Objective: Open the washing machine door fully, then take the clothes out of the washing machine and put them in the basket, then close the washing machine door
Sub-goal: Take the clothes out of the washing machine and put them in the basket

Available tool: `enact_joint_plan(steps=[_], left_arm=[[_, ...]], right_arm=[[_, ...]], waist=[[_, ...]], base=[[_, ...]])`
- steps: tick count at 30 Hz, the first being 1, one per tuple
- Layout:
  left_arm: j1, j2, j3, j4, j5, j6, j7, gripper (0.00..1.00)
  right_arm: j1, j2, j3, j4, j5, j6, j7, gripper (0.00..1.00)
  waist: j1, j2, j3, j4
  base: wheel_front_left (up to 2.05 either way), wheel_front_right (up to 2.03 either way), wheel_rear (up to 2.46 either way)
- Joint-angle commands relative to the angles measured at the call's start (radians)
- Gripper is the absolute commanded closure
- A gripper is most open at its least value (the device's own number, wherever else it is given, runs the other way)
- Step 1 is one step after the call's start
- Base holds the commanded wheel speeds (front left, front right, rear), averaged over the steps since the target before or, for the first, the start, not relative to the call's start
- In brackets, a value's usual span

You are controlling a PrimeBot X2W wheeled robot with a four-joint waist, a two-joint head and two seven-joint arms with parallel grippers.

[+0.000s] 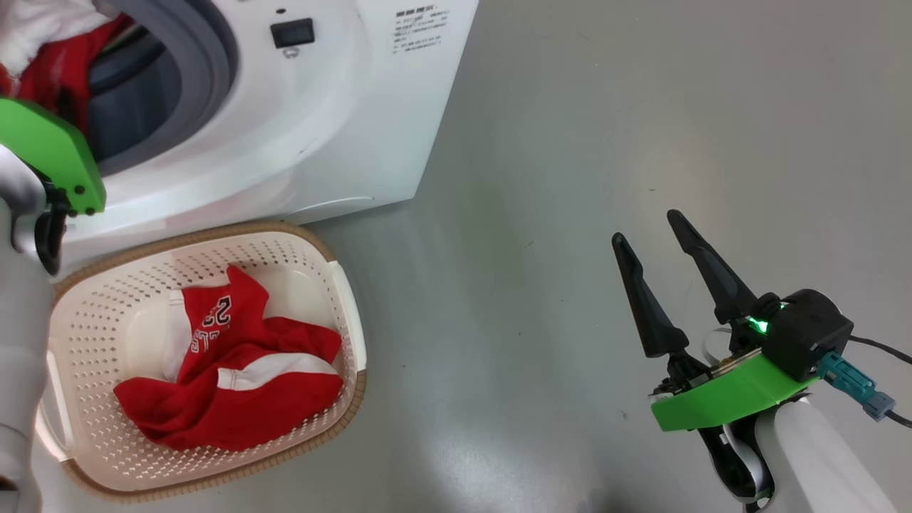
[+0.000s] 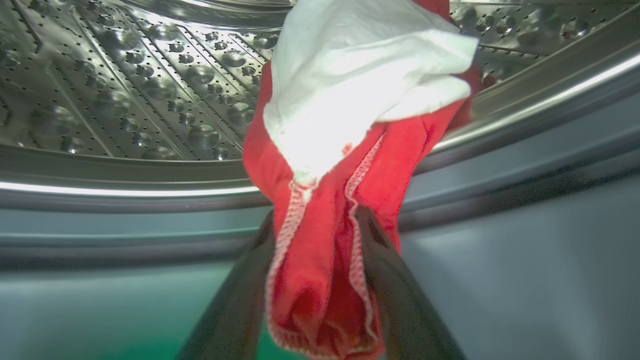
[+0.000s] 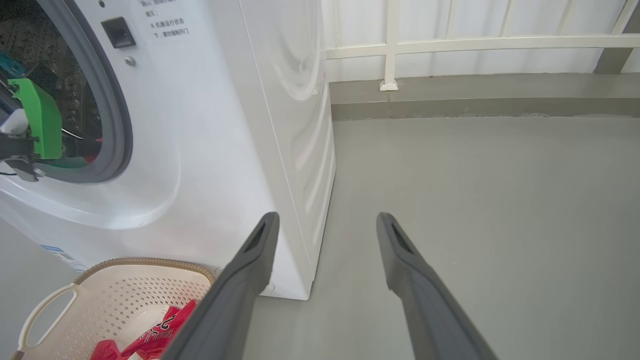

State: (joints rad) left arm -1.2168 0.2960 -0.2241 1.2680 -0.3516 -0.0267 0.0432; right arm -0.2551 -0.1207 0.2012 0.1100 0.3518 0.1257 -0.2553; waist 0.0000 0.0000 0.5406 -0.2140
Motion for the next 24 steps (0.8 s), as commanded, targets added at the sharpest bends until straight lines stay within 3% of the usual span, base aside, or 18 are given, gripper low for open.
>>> enact_joint_plan(steps=[1, 8, 16, 24], left_arm=[[-0.020, 0.059, 0.005, -0.008, 0.013, 0.017, -0.017, 1.00], [-0.025, 0.071, 0.002, -0.013, 0.011, 0.030, -0.124, 1.00], [0.018, 0.071, 0.038, -0.025, -0.034, 0.014, -0.269, 1.00], [0.116, 0.078, 0.093, -0.130, -0.078, -0.009, -0.304, 1.00]], right_arm=[[-0.001, -0.001, 0.016, -0.016, 0.005, 0.005, -0.006, 0.00], [-0.008, 0.007, 0.008, -0.004, 0.012, 0.005, -0.006, 0.00], [-0.002, 0.012, 0.006, 0.006, 0.017, 0.005, -0.006, 0.00], [0.009, 0.022, 0.009, 0.018, 0.022, 0.005, -0.006, 0.00]], waist=[[0.0000, 0.0000, 0.005, -0.003], [0.0000, 0.0000, 0.000, 0.001], [0.0000, 0.0000, -0.047, 0.012], [0.0000, 0.0000, -0.104, 0.023]], base=[[0.00, 0.00, 0.00], [0.00, 0.00, 0.00], [0.00, 0.00, 0.00], [0.00, 0.00, 0.00]])
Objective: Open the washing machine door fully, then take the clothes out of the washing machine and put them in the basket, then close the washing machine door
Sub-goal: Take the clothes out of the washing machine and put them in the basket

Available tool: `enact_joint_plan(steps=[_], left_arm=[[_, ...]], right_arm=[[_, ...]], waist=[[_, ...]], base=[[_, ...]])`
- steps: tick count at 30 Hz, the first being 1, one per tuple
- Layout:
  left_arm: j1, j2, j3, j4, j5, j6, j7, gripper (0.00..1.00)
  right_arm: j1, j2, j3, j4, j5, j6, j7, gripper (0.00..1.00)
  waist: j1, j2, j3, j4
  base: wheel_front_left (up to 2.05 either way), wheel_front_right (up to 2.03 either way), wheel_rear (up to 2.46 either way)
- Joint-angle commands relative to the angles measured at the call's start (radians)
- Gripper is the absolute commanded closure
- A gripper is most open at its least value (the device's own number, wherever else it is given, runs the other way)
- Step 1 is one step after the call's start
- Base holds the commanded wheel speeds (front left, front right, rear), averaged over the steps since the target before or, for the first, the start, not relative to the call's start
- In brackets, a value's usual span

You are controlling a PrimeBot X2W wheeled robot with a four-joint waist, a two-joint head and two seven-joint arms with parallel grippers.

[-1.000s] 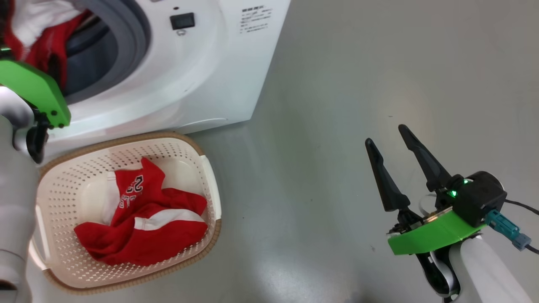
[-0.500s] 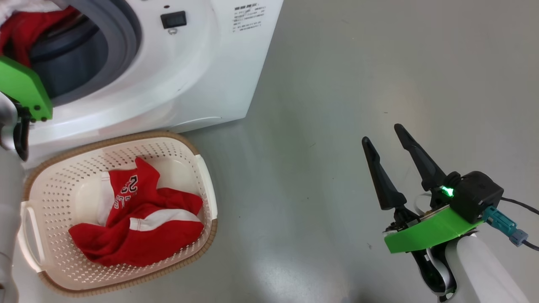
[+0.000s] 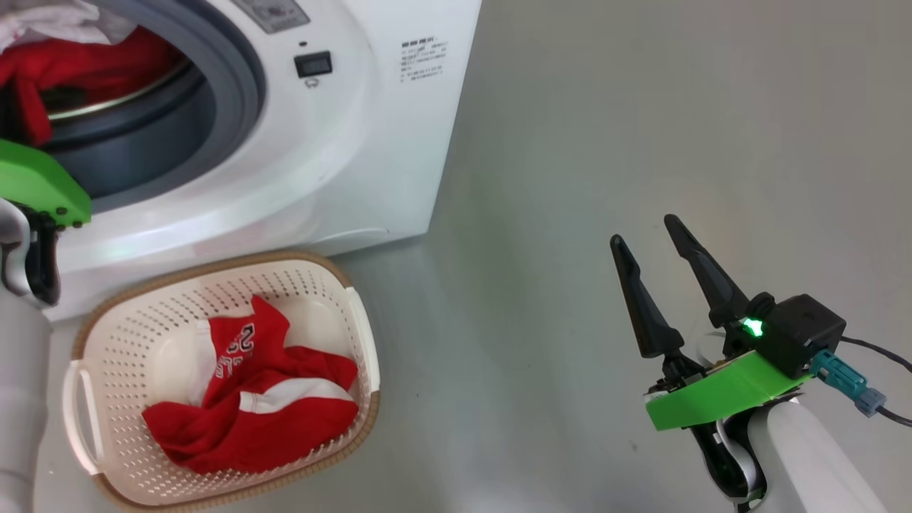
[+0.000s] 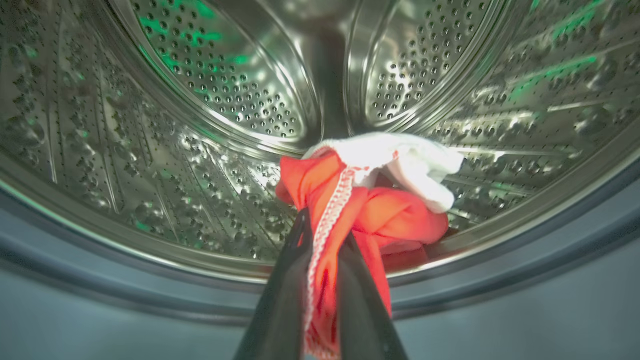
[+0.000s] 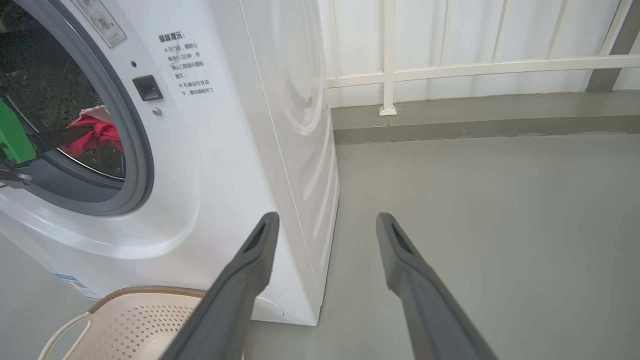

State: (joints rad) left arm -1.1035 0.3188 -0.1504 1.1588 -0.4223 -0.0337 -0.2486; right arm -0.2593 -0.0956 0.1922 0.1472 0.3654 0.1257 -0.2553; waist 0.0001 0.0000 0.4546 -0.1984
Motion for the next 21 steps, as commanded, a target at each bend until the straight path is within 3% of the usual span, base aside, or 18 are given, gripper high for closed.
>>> enact_joint_plan(steps=[1, 8, 21], left_arm=[[0.025, 0.058, 0.035, -0.062, -0.013, -0.003, -0.012, 1.00], [0.260, 0.055, 0.142, -0.341, -0.011, 0.002, -0.013, 1.00], [0.606, -0.060, 0.250, -0.762, 0.073, 0.022, -0.013, 1.00]], right_arm=[[0.016, -0.002, 0.017, -0.017, 0.009, 0.005, -0.006, 0.00], [0.039, 0.011, 0.004, -0.010, 0.013, 0.005, -0.006, 0.00], [0.092, 0.023, -0.027, 0.004, 0.006, 0.005, -0.006, 0.00]], waist=[[-0.0001, 0.0000, -0.026, 0.009], [-0.0001, 0.0000, -0.100, 0.020], [-0.0001, 0.0000, -0.236, 0.080]], base=[[0.00, 0.00, 0.00], [0.00, 0.00, 0.00], [0.00, 0.00, 0.00]])
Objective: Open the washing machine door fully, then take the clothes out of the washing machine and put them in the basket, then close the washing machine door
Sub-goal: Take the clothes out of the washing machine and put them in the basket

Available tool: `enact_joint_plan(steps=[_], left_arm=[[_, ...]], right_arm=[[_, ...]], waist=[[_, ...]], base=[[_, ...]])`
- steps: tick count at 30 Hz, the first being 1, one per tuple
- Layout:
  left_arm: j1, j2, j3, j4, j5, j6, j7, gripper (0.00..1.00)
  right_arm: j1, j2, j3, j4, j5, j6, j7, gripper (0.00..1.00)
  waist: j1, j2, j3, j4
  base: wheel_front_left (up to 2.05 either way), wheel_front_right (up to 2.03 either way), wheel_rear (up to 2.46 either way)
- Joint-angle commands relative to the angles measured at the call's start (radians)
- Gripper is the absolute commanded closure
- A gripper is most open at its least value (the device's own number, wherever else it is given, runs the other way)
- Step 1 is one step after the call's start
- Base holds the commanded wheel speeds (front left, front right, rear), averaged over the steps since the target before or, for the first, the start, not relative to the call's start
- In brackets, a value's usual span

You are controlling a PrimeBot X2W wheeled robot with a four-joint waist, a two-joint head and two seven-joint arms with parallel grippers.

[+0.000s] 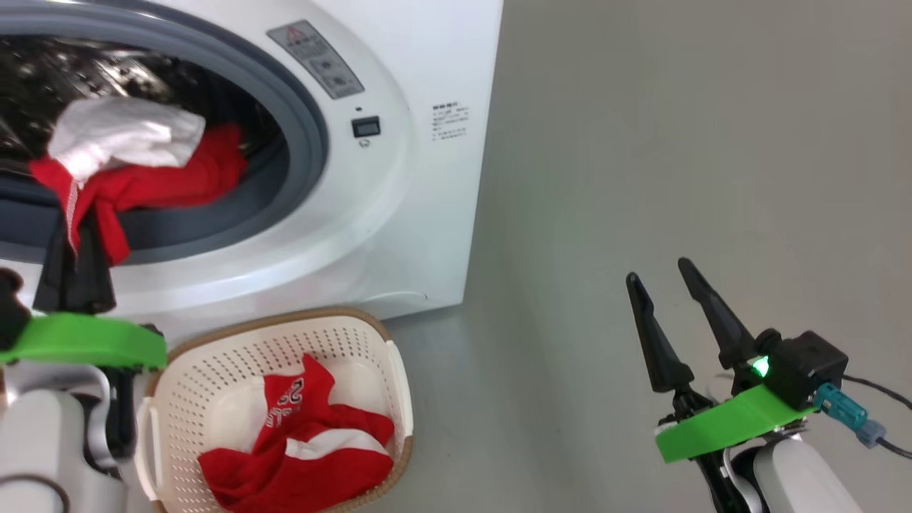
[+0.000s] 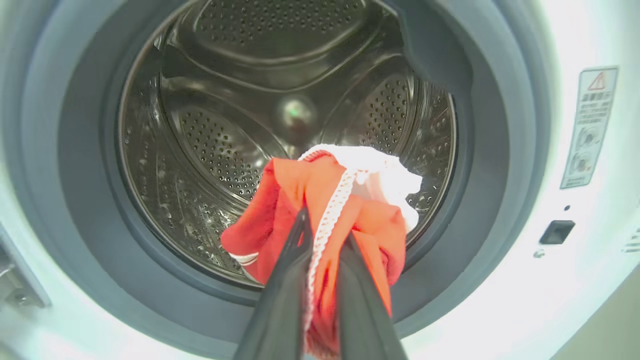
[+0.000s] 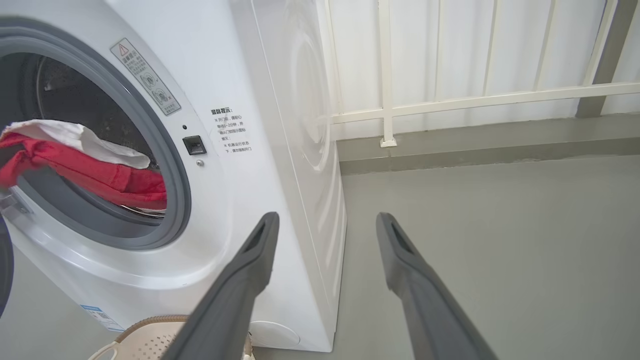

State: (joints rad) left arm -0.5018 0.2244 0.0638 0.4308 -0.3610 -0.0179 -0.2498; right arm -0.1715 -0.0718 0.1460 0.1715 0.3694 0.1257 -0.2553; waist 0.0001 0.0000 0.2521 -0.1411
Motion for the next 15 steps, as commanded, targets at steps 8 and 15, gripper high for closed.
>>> enact_joint_plan(steps=[8, 15], left_arm=[[0.139, -0.015, 0.058, -0.251, 0.057, 0.010, -0.012, 1.00], [0.242, -0.043, 0.069, -0.425, 0.069, 0.020, -0.012, 1.00]], right_arm=[[0.043, -0.007, 0.017, -0.013, 0.002, 0.005, -0.006, 0.00], [0.068, -0.011, 0.020, -0.013, 0.004, 0.005, -0.006, 0.00]], waist=[[-0.0001, 0.0000, -0.093, 0.039], [-0.0001, 0.0000, -0.123, 0.041]], base=[[0.00, 0.00, 0.00], [0.00, 0.00, 0.00]])
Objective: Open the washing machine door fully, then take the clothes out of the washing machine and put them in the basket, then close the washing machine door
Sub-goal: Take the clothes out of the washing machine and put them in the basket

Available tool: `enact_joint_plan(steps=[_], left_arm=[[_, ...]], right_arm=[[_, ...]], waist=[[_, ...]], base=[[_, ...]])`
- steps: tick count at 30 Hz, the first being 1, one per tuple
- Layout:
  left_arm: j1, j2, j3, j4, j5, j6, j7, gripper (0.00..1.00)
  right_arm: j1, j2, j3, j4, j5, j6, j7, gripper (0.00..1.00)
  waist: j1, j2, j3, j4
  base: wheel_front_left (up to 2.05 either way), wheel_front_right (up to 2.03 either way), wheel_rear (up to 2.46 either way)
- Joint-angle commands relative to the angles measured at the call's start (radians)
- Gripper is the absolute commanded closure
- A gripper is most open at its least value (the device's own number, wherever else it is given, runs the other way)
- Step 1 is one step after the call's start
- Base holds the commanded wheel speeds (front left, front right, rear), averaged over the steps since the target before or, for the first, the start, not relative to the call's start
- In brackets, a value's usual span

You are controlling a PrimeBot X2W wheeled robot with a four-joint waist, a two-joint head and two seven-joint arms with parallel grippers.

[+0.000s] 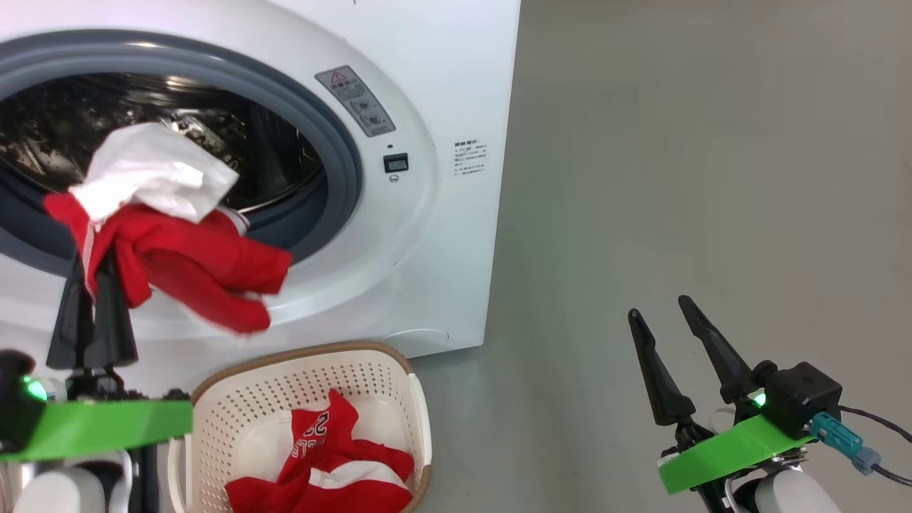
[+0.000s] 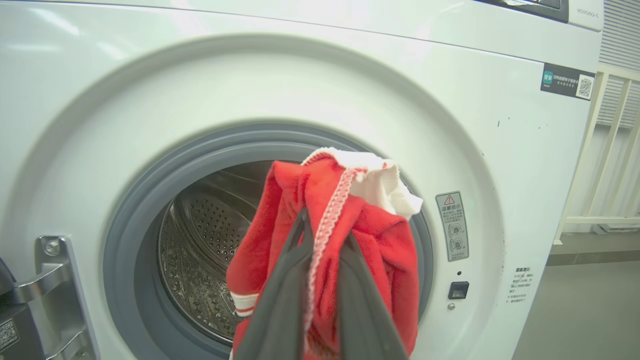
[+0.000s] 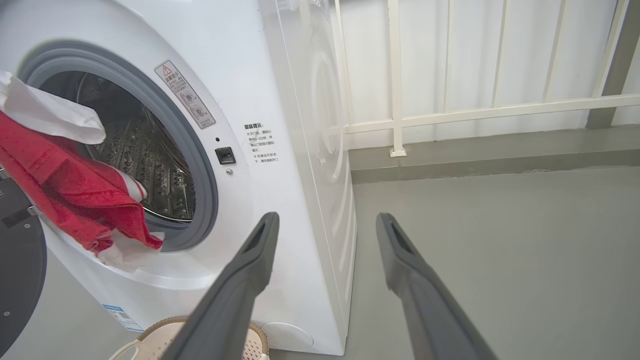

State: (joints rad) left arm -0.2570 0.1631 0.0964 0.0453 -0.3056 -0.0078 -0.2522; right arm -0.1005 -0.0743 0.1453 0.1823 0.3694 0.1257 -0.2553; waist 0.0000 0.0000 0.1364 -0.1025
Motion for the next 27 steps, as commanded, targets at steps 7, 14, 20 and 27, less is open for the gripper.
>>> enact_joint_plan(steps=[7, 14, 20, 27], left_arm=[[0.079, -0.025, 0.016, -0.134, 0.004, 0.022, -0.008, 1.00], [0.115, -0.063, -0.019, -0.033, -0.021, 0.014, -0.008, 1.00], [0.075, -0.077, -0.038, 0.198, -0.043, 0.019, 0.020, 1.00], [-0.057, -0.087, -0.037, 0.507, -0.094, 0.003, 0.028, 1.00]], right_arm=[[0.015, -0.009, 0.015, -0.026, 0.003, 0.005, -0.006, 0.00], [0.001, -0.012, 0.025, -0.028, 0.003, 0.005, -0.006, 0.00], [-0.024, -0.014, 0.047, -0.019, 0.011, 0.005, -0.006, 0.00], [-0.051, -0.018, 0.059, -0.021, 0.016, 0.005, -0.006, 0.00]], waist=[[0.0000, 0.0000, -0.013, 0.011], [0.0000, 0.0000, 0.025, 0.023], [0.0000, 0.0000, 0.057, 0.011], [0.0000, 0.0000, 0.118, -0.006]], base=[[0.00, 0.00, 0.00], [0.00, 0.00, 0.00], [0.00, 0.00, 0.00], [0.00, 0.00, 0.00]])
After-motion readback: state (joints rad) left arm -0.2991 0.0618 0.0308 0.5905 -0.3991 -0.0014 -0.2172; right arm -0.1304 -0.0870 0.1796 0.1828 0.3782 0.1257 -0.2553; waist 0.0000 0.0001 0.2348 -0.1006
